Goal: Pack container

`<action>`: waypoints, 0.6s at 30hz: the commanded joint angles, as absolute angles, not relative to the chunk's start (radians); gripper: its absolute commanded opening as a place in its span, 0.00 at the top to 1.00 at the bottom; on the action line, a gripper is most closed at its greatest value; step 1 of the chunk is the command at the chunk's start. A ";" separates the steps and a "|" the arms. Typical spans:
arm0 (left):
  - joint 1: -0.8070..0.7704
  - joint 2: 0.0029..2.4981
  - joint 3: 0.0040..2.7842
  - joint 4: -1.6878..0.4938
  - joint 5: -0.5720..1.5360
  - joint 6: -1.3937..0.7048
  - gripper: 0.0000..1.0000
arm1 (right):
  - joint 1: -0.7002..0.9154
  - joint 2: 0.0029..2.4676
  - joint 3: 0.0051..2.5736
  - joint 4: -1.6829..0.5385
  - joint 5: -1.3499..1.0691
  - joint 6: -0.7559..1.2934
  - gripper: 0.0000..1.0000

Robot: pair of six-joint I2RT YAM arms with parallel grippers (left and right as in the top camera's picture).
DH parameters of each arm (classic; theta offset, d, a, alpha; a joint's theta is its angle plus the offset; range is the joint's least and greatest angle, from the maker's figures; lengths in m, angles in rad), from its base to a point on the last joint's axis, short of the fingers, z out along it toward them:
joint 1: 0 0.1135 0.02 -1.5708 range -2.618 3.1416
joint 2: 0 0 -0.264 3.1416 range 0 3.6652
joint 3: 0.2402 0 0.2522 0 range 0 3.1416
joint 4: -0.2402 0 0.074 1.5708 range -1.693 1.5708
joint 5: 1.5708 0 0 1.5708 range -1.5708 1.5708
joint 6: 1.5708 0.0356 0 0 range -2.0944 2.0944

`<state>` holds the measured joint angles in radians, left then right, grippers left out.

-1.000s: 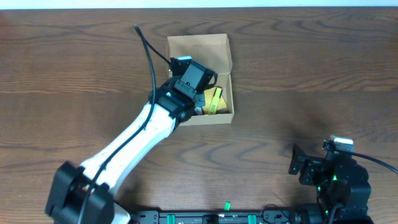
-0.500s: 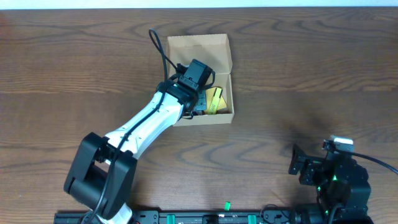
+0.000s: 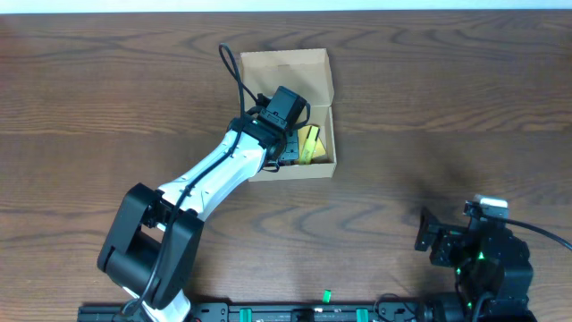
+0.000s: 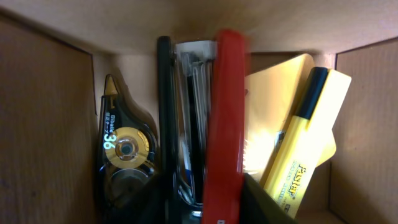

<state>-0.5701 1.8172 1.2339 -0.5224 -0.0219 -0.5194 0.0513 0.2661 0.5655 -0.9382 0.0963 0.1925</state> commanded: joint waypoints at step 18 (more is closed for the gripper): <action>-0.563 1.799 1.264 -0.516 -0.025 -0.511 0.55 | 0.043 0.261 0.566 -0.939 0.093 0.178 0.01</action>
<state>-0.5697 1.8172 1.2346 -0.5171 -0.0219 -0.5194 0.0513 0.2661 0.5655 -0.9382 0.0963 0.1925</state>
